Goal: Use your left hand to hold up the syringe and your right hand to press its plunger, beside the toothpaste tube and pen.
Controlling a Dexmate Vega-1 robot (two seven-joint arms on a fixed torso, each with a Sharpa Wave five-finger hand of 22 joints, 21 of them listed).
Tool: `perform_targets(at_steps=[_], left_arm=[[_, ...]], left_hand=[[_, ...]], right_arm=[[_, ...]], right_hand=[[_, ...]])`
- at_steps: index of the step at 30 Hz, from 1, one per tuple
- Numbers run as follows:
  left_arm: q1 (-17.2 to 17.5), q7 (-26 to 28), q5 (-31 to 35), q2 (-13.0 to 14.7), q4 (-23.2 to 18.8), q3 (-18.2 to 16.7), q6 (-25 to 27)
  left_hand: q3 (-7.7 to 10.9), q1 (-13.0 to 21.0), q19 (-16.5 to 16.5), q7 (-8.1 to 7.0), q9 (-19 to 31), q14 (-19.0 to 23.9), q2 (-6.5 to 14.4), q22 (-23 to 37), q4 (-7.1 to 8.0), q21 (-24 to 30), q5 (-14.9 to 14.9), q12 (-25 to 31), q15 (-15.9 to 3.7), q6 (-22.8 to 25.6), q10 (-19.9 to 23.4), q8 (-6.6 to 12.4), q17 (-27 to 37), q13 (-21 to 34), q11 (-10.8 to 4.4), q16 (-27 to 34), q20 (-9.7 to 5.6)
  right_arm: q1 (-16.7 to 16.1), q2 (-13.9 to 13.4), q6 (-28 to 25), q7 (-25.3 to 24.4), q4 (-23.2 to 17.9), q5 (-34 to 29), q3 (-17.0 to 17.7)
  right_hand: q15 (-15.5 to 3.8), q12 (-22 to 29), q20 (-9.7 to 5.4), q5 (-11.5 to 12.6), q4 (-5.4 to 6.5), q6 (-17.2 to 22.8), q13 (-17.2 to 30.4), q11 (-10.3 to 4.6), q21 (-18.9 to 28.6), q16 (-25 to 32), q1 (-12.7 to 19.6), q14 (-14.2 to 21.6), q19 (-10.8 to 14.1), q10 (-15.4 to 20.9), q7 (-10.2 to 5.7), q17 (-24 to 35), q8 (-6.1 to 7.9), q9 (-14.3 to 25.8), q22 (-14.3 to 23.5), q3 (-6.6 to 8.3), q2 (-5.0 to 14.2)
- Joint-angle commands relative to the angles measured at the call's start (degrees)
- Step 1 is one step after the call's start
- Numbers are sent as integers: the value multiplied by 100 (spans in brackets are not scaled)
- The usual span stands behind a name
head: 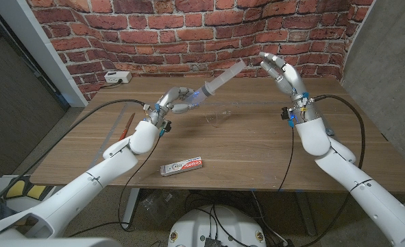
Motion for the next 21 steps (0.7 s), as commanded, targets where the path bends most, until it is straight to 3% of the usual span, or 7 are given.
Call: perform_targets(at_steps=[1, 11, 15, 21], left_arm=[[-8, -24, -11, 23, -5, 18, -40], [-20, -28, 5, 26, -1, 17, -48], [-12, -19, 8, 28, -2, 12, -45], [-14, 6, 26, 19, 13, 12, -55]], left_hand=[[309, 270, 7, -143, 21, 483, 450, 18, 240, 20, 39, 18, -763, 1138, 540, 61, 15, 31, -483, 29, 3], [322, 276, 19, -148, 21, 512, 444, 20, 231, 27, 47, 20, -770, 1170, 572, 54, 16, 31, -501, 36, 1], [326, 277, 19, -143, 22, 516, 442, 20, 228, 28, 49, 12, -764, 1177, 562, 49, 15, 32, -484, 35, 1], [332, 279, 21, -145, 22, 513, 437, 21, 224, 30, 53, 11, -763, 1171, 573, 36, 15, 32, -484, 31, 1]], right_arm=[[100, -128, -84, 74, -50, -59, -132], [162, -205, -96, 279, -71, 123, -245], [166, -205, -86, 258, -86, 87, -255], [157, -190, -51, 197, -90, 44, -251]], right_hand=[[8, -20, 1, 21, 9, 6, 14, 10, -5, -14, 13, 45, 42, 18, -5, 11, -15, 14, 13, 54, 34], [72, -21, 18, 3, -9, 171, 21, 122, 52, 22, 74, 262, 296, 109, 120, 10, 4, 32, 10, 89, 87], [75, 32, 19, -13, -27, 355, 29, 123, 68, 39, 124, 407, 429, 303, 195, 11, 42, 41, 7, 112, 108], [33, 70, 4, -22, -39, 407, 33, 89, 86, 58, 165, 537, 536, 446, 170, 11, 38, 44, 8, 134, 133]])
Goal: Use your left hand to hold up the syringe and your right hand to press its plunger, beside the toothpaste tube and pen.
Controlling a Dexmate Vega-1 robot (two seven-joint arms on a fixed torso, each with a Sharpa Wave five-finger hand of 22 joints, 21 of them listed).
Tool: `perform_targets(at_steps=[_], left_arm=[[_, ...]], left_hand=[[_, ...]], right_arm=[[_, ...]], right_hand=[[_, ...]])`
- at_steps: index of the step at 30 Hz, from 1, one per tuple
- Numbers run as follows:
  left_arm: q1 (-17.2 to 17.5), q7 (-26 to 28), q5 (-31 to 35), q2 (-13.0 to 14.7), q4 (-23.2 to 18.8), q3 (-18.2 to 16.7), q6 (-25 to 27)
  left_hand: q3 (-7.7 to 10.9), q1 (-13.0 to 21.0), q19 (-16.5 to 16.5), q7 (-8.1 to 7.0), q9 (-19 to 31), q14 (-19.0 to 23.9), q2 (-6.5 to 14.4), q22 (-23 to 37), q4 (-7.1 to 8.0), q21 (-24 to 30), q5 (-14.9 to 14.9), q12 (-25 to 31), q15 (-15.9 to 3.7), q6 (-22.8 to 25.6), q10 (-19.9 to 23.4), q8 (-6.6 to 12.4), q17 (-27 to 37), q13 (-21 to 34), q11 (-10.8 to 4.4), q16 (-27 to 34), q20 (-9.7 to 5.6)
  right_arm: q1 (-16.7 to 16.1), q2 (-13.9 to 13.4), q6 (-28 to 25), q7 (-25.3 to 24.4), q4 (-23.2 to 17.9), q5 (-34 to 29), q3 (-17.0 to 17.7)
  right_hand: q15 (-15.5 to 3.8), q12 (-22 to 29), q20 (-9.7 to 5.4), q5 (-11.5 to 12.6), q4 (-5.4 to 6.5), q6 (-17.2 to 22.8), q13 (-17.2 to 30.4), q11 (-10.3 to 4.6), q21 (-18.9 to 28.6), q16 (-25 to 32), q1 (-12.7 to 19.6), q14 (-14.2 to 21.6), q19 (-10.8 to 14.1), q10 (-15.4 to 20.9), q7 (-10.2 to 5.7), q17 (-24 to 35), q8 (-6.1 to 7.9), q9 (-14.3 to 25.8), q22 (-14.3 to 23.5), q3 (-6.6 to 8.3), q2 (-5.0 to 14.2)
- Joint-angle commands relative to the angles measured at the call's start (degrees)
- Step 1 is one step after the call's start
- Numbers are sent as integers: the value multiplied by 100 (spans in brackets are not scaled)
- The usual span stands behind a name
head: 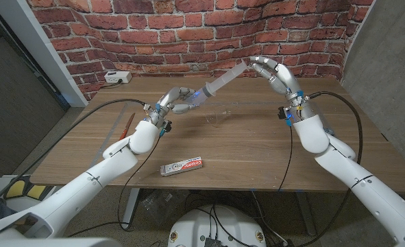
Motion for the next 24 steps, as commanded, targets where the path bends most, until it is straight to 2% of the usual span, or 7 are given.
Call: perform_targets(at_steps=[1, 12, 24], left_arm=[[-3, 27, 20, -5, 24, -1, -28], [38, 15, 14, 22, -13, -13, 1], [71, 42, 33, 33, -50, -25, 15]], left_hand=[[311, 277, 20, -145, 20, 518, 439, 22, 249, 31, 33, 12, -750, 1173, 565, -15, 16, 31, -490, 26, 3], [322, 274, 13, -144, 21, 529, 434, 23, 248, 31, 40, 7, -768, 1206, 576, -22, 17, 31, -501, 26, 8], [330, 268, 17, -147, 21, 533, 415, 24, 242, 36, 45, 8, -757, 1229, 601, -34, 15, 32, -498, 22, 2]], right_arm=[[20, -12, 38, -26, -22, -33, -43], [62, -6, 37, 36, 6, -1, -107], [122, -11, -4, 104, 47, 28, -163]], right_hand=[[-26, 42, 3, -22, -22, 53, 16, -14, 31, 60, 56, 113, 90, 93, -3, 11, 37, 15, 7, 56, 26], [-104, 65, -64, -39, -70, 93, 18, -46, 61, 79, 211, 322, 269, 243, -22, 7, 10, 16, 10, 147, 116], [-108, 66, -67, -48, -79, 101, 18, -53, 57, 65, 244, 341, 293, 279, -21, 6, -1, 15, 11, 164, 127]])
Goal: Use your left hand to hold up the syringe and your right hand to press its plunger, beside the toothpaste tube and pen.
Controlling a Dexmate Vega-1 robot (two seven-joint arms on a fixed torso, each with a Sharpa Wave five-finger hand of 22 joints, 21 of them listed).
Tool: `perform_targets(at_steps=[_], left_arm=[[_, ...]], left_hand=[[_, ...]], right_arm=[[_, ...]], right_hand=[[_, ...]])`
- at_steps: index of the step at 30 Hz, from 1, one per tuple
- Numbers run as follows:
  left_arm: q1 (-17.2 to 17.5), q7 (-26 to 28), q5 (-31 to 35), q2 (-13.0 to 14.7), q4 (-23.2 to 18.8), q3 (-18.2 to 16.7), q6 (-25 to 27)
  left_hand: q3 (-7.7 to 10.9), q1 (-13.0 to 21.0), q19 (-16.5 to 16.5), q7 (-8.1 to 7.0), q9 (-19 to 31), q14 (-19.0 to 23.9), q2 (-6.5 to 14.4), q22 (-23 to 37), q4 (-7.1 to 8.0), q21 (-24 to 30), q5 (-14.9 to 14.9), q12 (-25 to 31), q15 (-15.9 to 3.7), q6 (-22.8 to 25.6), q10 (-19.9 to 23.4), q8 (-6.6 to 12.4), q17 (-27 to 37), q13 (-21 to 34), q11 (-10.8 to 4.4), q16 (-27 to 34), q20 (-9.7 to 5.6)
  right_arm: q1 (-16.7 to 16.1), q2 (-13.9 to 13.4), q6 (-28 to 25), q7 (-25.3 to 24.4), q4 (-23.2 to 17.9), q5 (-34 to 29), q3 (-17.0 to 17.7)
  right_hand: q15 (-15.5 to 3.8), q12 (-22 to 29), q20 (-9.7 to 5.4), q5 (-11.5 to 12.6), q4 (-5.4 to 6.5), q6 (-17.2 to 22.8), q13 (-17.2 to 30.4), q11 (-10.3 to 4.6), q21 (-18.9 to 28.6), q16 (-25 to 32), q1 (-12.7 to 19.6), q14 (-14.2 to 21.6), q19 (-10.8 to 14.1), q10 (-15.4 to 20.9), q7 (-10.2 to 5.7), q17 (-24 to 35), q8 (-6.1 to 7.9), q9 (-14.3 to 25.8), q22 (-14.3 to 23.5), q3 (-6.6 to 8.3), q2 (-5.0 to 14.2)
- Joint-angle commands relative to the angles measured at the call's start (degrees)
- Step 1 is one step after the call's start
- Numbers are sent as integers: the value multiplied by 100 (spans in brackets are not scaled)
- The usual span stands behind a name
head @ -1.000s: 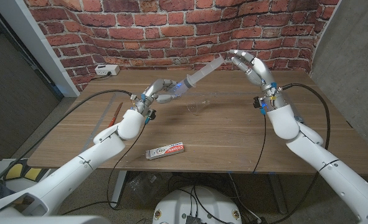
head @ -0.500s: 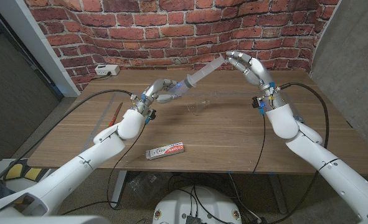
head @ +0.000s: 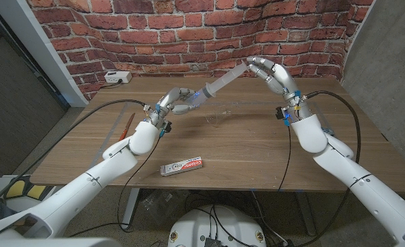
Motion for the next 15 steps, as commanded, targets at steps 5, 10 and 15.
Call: perform_targets(at_steps=[5, 10, 15], left_arm=[[22, 31, 32, 10, -47, -21, 32], [-5, 25, 48, -2, -38, -9, 35], [-18, 26, 60, -9, -37, -3, 29]], left_hand=[[319, 263, 12, -152, 25, 517, 416, 24, 261, 35, 23, 45, -767, 1223, 575, -23, 17, 31, -520, 40, 3], [323, 260, 14, -149, 26, 519, 411, 24, 260, 37, 24, 42, -772, 1238, 577, -26, 16, 31, -518, 39, 2], [326, 254, 22, -157, 26, 532, 408, 25, 263, 42, 25, 39, -774, 1236, 577, -35, 16, 32, -520, 43, 2]], right_arm=[[57, 9, -4, 23, 84, 30, -63], [57, 8, 21, -2, 96, 16, -60], [61, -17, 2, 45, 89, 49, -67]], right_hand=[[-2, 18, -18, -6, -1, 70, 19, -9, 24, 17, 87, 44, 25, 58, 24, 20, -8, 15, 10, 54, 0], [-43, 48, -34, -23, -6, 162, 19, -23, 44, 26, 118, 152, 131, 193, 36, 22, 5, 13, 12, 64, -9], [-94, 70, -105, -37, -8, 274, 16, -64, 83, 40, 142, 292, 294, 320, 59, 21, 20, 9, 13, 67, -31]])
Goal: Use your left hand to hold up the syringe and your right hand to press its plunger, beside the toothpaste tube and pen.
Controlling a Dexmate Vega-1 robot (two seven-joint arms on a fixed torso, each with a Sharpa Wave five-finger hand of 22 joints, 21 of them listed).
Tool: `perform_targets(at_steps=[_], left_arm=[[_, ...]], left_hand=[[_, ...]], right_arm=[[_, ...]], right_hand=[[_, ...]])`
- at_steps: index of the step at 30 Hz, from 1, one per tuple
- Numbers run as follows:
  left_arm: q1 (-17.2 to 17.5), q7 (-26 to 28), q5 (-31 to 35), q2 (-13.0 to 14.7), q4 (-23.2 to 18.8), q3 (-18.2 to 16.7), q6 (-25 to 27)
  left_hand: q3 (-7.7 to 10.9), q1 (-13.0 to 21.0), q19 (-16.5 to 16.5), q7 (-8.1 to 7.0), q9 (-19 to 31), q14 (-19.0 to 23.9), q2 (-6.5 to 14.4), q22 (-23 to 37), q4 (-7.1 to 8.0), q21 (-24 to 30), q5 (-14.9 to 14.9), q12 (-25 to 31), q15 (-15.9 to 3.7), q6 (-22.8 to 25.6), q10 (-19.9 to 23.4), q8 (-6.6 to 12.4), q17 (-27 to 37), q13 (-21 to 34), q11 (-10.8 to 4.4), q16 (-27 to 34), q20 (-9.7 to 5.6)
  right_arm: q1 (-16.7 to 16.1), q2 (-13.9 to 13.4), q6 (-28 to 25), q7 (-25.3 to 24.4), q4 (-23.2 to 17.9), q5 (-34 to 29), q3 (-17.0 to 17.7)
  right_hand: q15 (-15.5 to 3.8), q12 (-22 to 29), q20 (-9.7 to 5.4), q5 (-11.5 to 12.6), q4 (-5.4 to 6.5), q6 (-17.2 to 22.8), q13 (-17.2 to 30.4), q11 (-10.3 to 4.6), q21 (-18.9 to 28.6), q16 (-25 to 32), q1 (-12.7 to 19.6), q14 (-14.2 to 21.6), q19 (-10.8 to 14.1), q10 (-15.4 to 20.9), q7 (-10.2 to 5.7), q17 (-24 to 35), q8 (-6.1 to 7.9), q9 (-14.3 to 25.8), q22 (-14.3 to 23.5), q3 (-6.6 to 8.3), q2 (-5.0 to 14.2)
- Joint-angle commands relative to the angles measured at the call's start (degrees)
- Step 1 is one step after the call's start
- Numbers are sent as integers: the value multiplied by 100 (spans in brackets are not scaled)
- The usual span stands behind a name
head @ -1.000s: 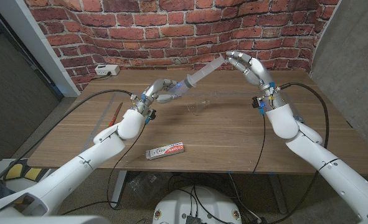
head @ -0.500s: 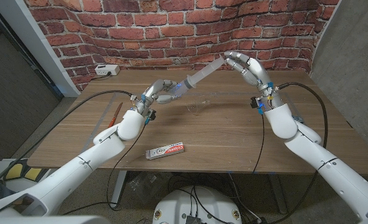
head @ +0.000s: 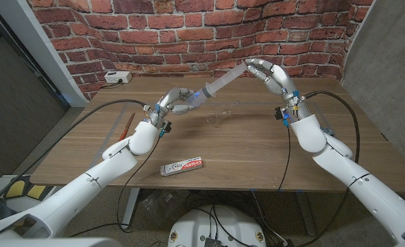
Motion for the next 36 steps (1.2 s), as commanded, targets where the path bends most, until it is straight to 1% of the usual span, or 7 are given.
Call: perform_targets(at_steps=[1, 8, 17, 21, 25, 32, 36], left_arm=[[-32, 8, 34, -15, -9, 8, 7], [-17, 1, 46, 9, -51, -7, 49], [6, -12, 110, 71, -156, -26, 118], [27, -22, 132, 100, -211, -40, 183], [44, -33, 133, 125, -236, -54, 213], [55, -16, 132, 140, -235, -70, 182], [52, 8, 129, 129, -210, -74, 121]], left_hand=[[327, 253, 20, -177, 22, 517, 406, 19, 262, 41, 28, 18, -786, 1213, 579, 23, 16, 32, -527, 21, 1], [333, 242, 15, -173, 23, 512, 409, 20, 269, 41, 29, 13, -783, 1215, 580, 10, 18, 33, -527, 19, 1], [342, 240, 12, -167, 24, 501, 409, 20, 268, 42, 30, 10, -774, 1220, 582, 1, 18, 33, -525, 14, 9], [344, 238, 7, -173, 24, 502, 406, 20, 268, 41, 31, 6, -771, 1221, 575, -4, 18, 33, -524, 14, 12], [347, 235, 15, -171, 25, 517, 406, 20, 269, 45, 32, 3, -776, 1215, 571, -12, 18, 33, -524, 20, 10], [357, 233, 13, -165, 26, 513, 408, 20, 268, 47, 33, 5, -772, 1235, 583, -16, 19, 34, -516, 18, 9], [359, 227, 11, -159, 26, 503, 406, 21, 271, 48, 33, 2, -773, 1229, 579, -24, 19, 34, -521, 13, 15]], right_arm=[[20, -17, 9, 11, 30, 22, -21], [56, -19, 24, 62, 47, 53, -53], [54, -37, -89, 90, -10, -5, -77], [61, -41, -113, 110, -4, 20, -99], [76, -62, -110, 180, 21, 96, -133], [69, -66, -72, 234, 31, 210, -155], [51, -76, -91, 265, -1, 227, -156]], right_hand=[[-15, 49, -38, -16, 16, 96, 16, -6, 47, 41, 67, 120, 139, 125, 17, 5, 20, 9, 13, 44, -1], [-39, 60, -68, -21, 19, 187, 15, -10, 61, 48, 84, 219, 225, 209, 19, 6, 33, 8, 13, 49, -7], [-64, 90, -86, -27, 27, 350, 12, -39, 77, 43, 102, 320, 333, 369, -42, 6, 63, 6, 14, 56, -11], [-99, 121, -121, -36, 43, 544, 8, -88, 107, 80, 110, 560, 493, 557, -56, 7, 94, 4, 15, 63, -7], [-143, 134, -159, -40, 50, 679, 4, -94, 141, 92, 119, 711, 641, 680, -91, 6, 110, 2, 16, 69, -6], [-166, 128, -198, -41, 49, 733, 1, -87, 167, 108, 142, 858, 761, 744, -53, 3, 101, 2, 15, 83, 3], [-173, 122, -215, -41, 48, 741, 1, -82, 176, 96, 151, 861, 800, 754, -47, 3, 95, 2, 15, 88, 6]])
